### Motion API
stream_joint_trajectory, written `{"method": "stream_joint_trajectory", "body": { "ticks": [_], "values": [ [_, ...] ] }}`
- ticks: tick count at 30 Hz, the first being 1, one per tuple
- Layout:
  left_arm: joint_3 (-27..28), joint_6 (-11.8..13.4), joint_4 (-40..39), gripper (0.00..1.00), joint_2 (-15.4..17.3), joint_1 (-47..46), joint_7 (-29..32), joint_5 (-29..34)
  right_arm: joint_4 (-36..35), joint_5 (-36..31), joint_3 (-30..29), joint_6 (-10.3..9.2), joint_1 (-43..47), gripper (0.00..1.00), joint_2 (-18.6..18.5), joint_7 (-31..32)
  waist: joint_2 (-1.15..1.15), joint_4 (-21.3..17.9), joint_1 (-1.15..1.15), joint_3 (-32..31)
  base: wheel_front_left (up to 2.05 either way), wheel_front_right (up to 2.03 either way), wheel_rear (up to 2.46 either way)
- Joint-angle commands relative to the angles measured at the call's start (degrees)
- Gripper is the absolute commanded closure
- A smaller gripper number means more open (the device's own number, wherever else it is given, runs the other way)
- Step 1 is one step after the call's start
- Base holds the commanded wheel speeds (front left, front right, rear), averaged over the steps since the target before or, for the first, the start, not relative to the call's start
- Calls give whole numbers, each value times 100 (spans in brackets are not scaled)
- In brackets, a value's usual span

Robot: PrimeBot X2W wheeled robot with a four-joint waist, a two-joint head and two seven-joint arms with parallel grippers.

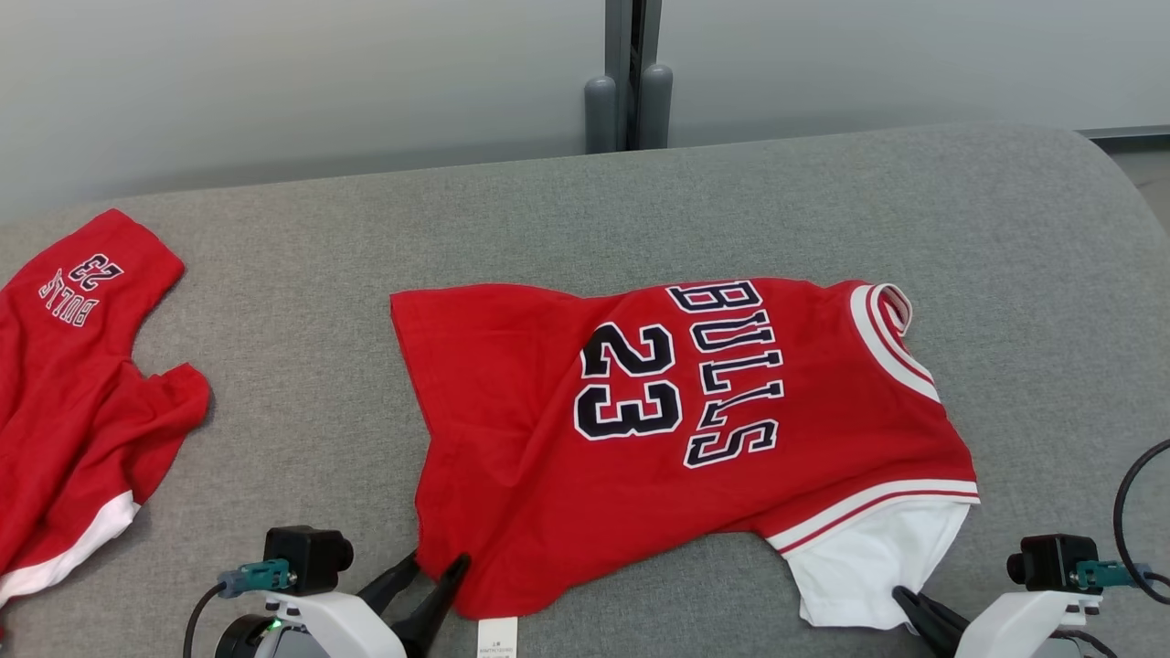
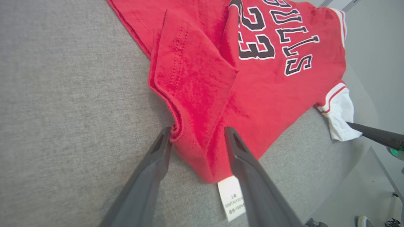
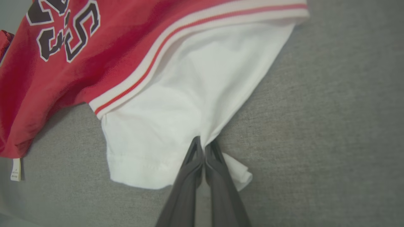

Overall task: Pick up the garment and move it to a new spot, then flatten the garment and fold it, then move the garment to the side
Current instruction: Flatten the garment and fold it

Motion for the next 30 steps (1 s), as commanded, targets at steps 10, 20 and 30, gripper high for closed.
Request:
{"method": "stream_joint_trajectory", "body": {
  "ticks": [10, 20, 30],
  "values": [
    [42, 59, -209, 100, 96, 100, -33, -73, -87, 149, 161, 13, -11, 100, -163, -296, 0, 33, 0, -72, 0, 0, 0],
    [301, 299, -1021, 100, 281, 347, -158, -150, -1000, 452, -62, 13, 228, 100, -611, -801, 0, 32, 0, -265, 0, 0, 0],
    [414, 484, -2122, 100, 451, 868, 202, -485, -2690, 523, -703, 13, 959, 100, -842, -607, 0, 31, 0, -545, 0, 0, 0]
  ]
}}
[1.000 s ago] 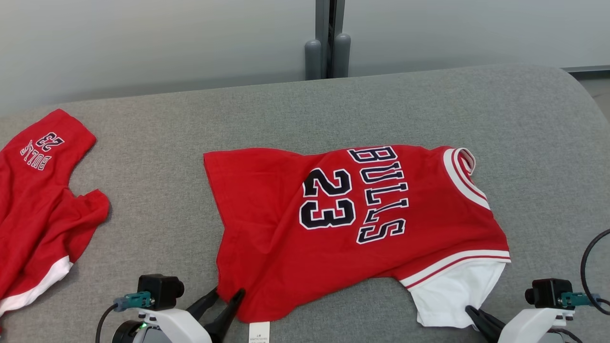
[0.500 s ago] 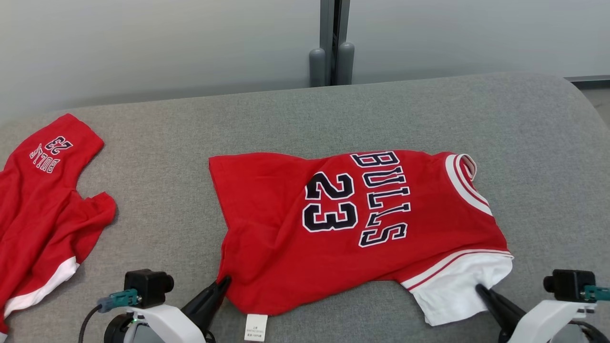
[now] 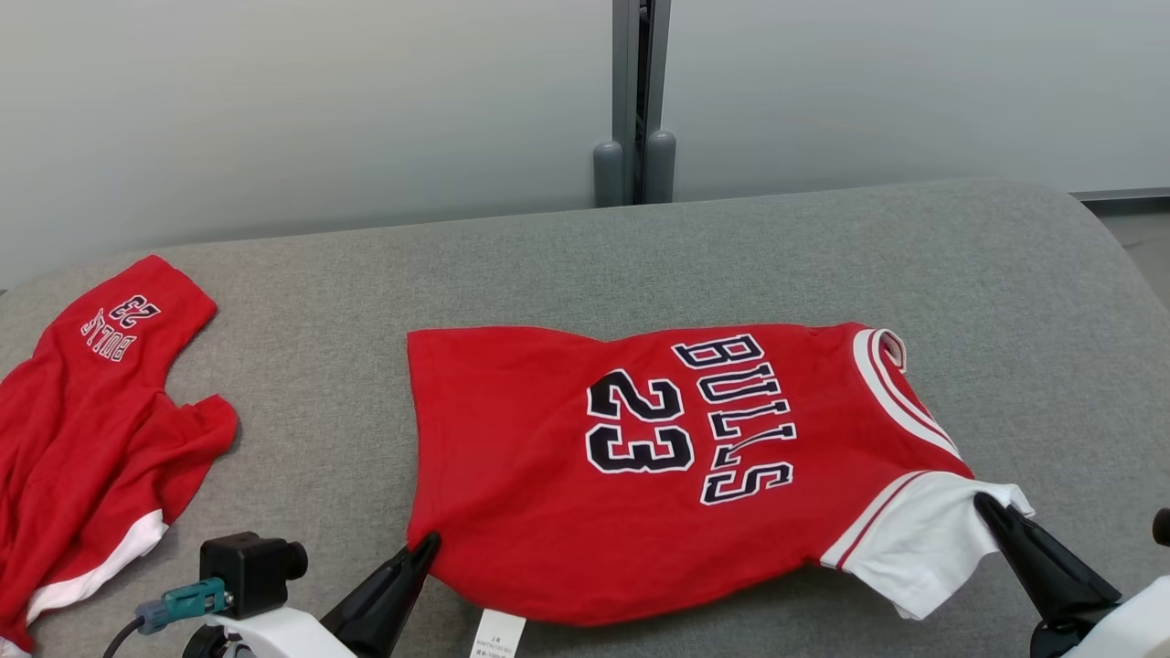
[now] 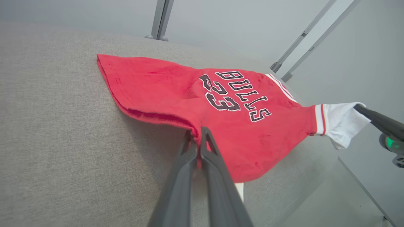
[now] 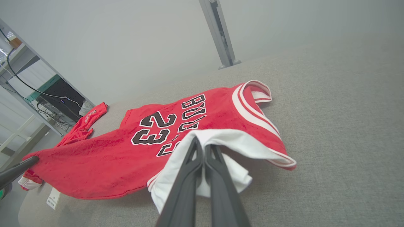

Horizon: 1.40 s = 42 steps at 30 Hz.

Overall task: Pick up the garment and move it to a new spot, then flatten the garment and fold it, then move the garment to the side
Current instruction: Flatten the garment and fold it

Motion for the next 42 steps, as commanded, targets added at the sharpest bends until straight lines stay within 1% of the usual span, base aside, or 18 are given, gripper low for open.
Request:
{"method": "stream_joint_trajectory", "body": {
  "ticks": [1, 5, 10, 11, 14, 17, 19, 22, 23, 24, 25, 28, 34, 37, 39, 42],
  "values": [
    [13, 25, -79, 100, 10, 63, 16, -19, -112, -38, -77, 13, 66, 100, 26, 44, 0, 8, 0, -19, 0, 0, 0],
    [8, 38, -245, 100, 51, 40, 89, -51, -511, -198, -259, 13, 125, 100, 111, 69, 0, 8, 0, -24, 0, 0, 0],
    [34, -71, -151, 100, 185, -336, 194, 2, -605, -448, -246, 14, -160, 100, 161, 17, 0, 6, 0, 64, 0, 0, 0],
    [37, -85, -122, 100, 176, -435, 217, -24, -586, -481, -205, 14, -244, 100, 161, 4, 0, 7, 0, 114, 0, 0, 0],
    [50, -126, 45, 100, 305, -903, 280, 155, -492, -534, -44, 14, -640, 100, 171, -67, 0, 9, 0, 349, 0, 0, 0],
    [124, -195, 250, 100, 358, -1505, 329, 197, -354, -416, 184, 14, -1281, 100, 177, -147, 0, -10, 0, 766, 0, 0, 0],
    [161, -261, 463, 100, 431, -2057, 362, 253, -227, -271, 355, 14, -1864, 100, 162, -218, 0, -2, 0, 1130, 0, 0, 0],
    [189, -387, 900, 100, 544, -2990, 375, 282, 72, -222, 582, 13, -2841, 100, 45, -283, 0, -1, 0, 1665, 0, 0, 0],
    [189, -387, 900, 100, 544, -2990, 375, 282, 72, -222, 582, 13, -2841, 100, 45, -283, 0, -1, 0, 1665, 0, 0, 0],
    [185, -426, 1059, 100, 599, -3342, 388, 291, 175, -203, 668, 14, -3191, 100, 8, -307, 0, 7, 0, 1842, 0, 0, 0],
    [134, -477, 1389, 100, 669, -4028, 377, 267, 380, -186, 817, 14, -3895, 100, -80, -336, 0, 35, 0, 2178, 0, 0, 0],
    [50, -503, 1901, 100, 772, -5077, 332, 219, 725, -180, 1111, 13, -5022, 100, -211, -344, 0, 63, 0, 2610, 0, 0, 0],
    [-437, -506, 2837, 100, 944, -7058, 118, -76, 1564, -71, 1613, 13, -7189, 100, -313, -579, 0, 127, 0, 3190, 0, 0, 0],
    [-672, -508, 3218, 100, 1013, -7905, 19, -295, 2044, 25, 1759, 14, -8229, 100, -236, -798, 0, 115, 0, 3429, 0, 0, 0],
    [-761, -508, 3458, 100, 1083, -8442, -131, -341, 2390, 55, 1790, 13, -8931, 100, -219, -989, 0, 131, 0, 3586, 0, 0, 0],
    [-878, -509, 3825, 100, 1103, -9176, -481, -371, 2903, 87, 1808, 14, -9873, 100, -110, -1388, 0, 143, 0, 3758, 0, 0, 0]
  ]
}}
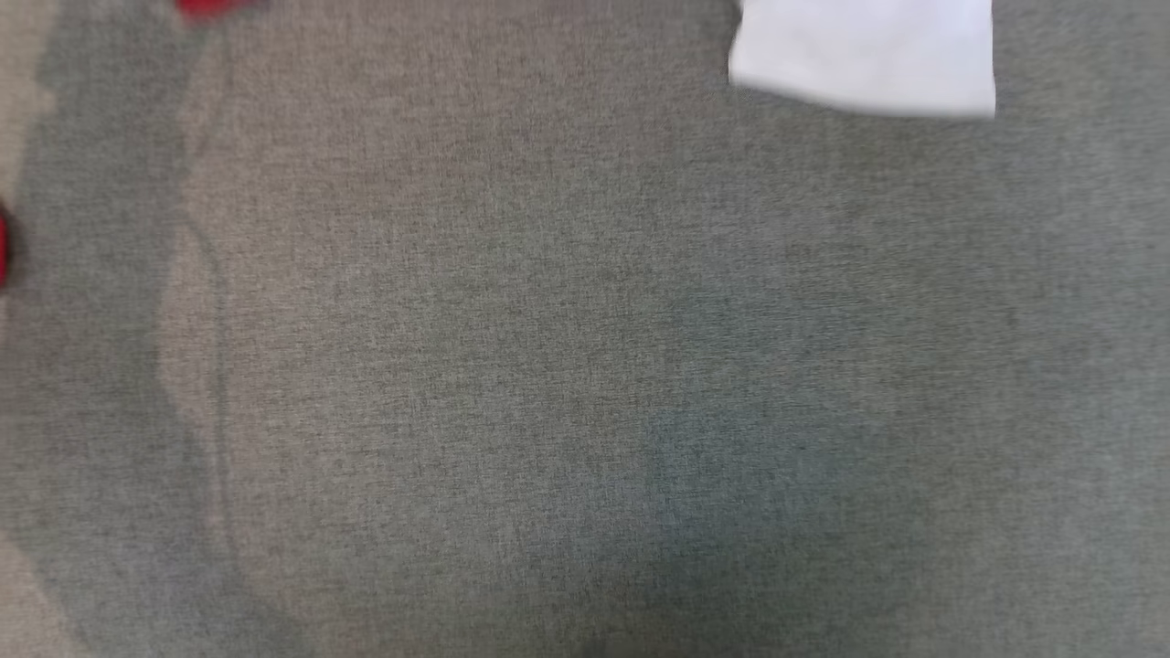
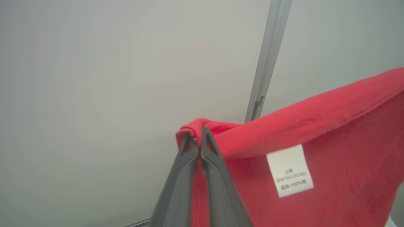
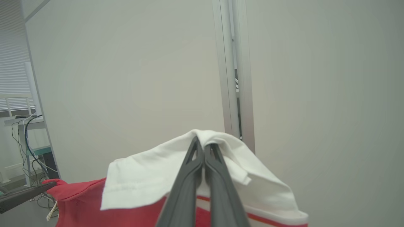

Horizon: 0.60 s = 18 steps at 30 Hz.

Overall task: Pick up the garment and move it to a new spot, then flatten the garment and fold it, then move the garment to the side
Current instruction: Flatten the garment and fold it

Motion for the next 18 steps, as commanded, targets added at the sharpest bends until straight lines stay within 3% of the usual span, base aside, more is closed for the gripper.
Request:
{"method": "stream_joint_trajectory", "body": {
  "ticks": [1, 5, 8, 13, 18],
  "values": [
    [-32, -7, 157, 100, 40, -365, -224, 20, 165, 16, -24, 13, -373, 100, 35, -259, 0, 21, 0, 204, 0, 0, 0],
    [-159, -7, 530, 100, -93, -1009, -832, -242, 451, -114, -94, 7, -1237, 100, 148, -1208, 0, 27, 0, 289, 0, 0, 0],
    [-416, -7, 637, 100, -104, -1232, -960, -514, 440, -153, -67, 7, -1472, 100, 231, -1372, 0, 13, 0, 278, 0, 0, 0],
    [-1101, -8, 848, 100, 0, -937, -597, -979, 628, 124, 569, 8, -1118, 100, 204, -1287, 0, -28, 0, 152, 0, 0, 0],
    [-1897, -8, 1025, 100, 191, -511, 194, -1343, 660, 452, 1402, 9, -516, 100, -134, -846, 0, -45, 0, 42, 0, 0, 0]
  ]
}}
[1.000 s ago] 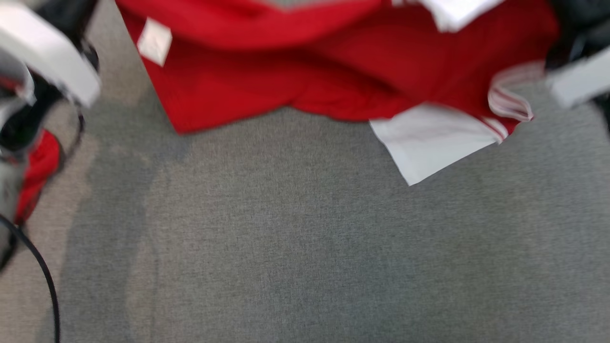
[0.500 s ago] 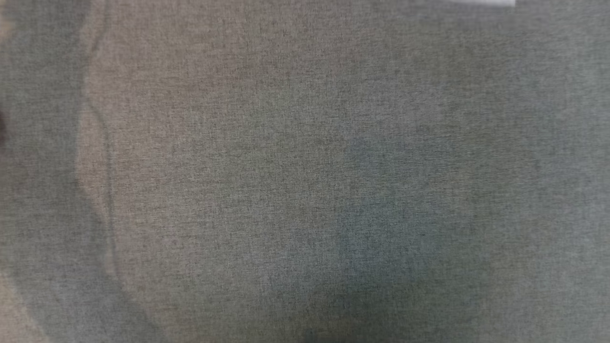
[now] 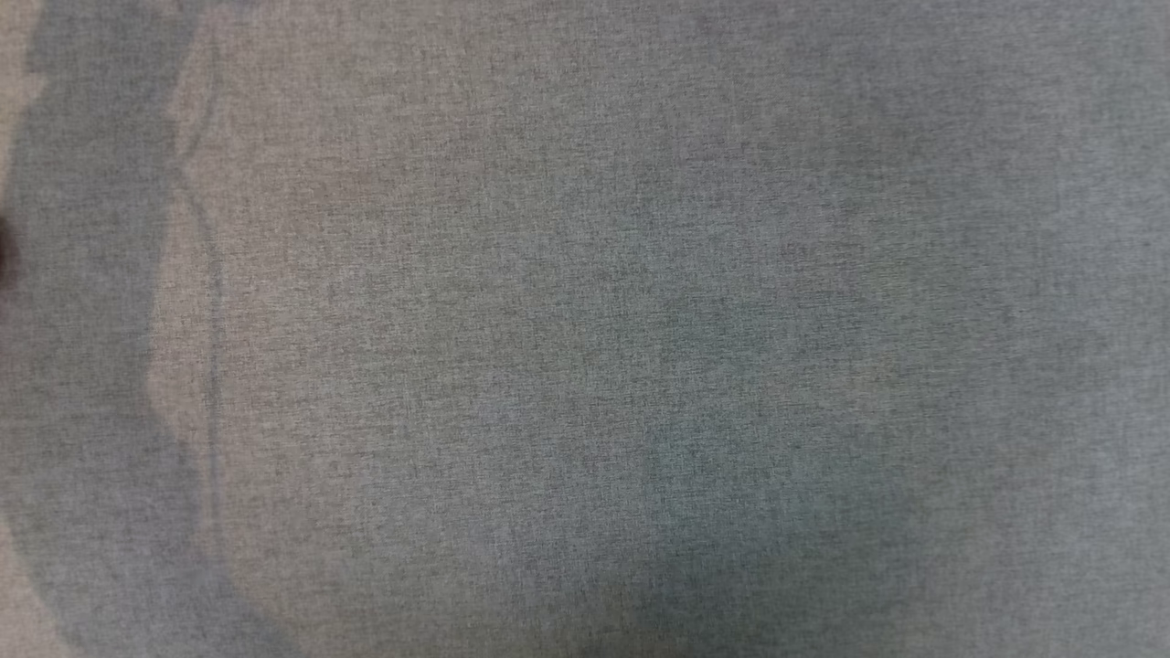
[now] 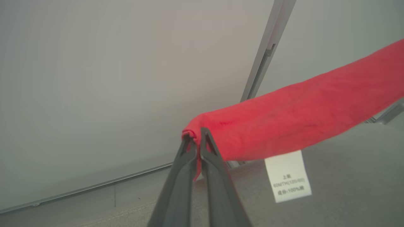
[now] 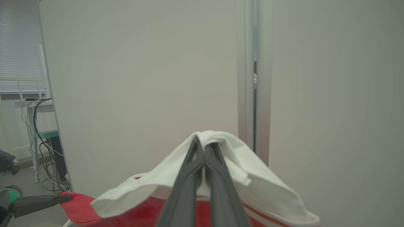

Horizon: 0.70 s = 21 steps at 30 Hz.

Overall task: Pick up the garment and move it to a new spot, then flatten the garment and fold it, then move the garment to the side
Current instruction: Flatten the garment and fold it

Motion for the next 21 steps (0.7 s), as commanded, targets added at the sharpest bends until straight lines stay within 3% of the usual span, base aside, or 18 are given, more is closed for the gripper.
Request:
{"method": "stream_joint_trajectory", "body": {
  "ticks": [1, 5, 14, 21],
  "values": [
    [-218, -7, 43, 100, 89, 216, 206, -146, -52, 113, 148, 3, 298, 100, -140, 44, 0, -22, 0, -58, 0, 0, 0],
    [-778, -7, -148, 100, 286, 710, 587, -450, -269, 415, 592, 4, 1139, 100, -490, 89, 0, -65, 0, -247, 0, 0, 0],
    [-1428, -7, -610, 100, 734, 1793, 703, -1094, -803, 1139, 1018, 3, 2760, 100, -1110, -27, 0, -106, 0, -964, 0, 0, 0],
    [-1666, -7, -893, 100, 818, 2814, 667, -1761, -1253, 2113, 1437, 4, 4036, 100, -1533, 497, 0, -112, 0, -1830, 0, 0, 0]
  ]
}}
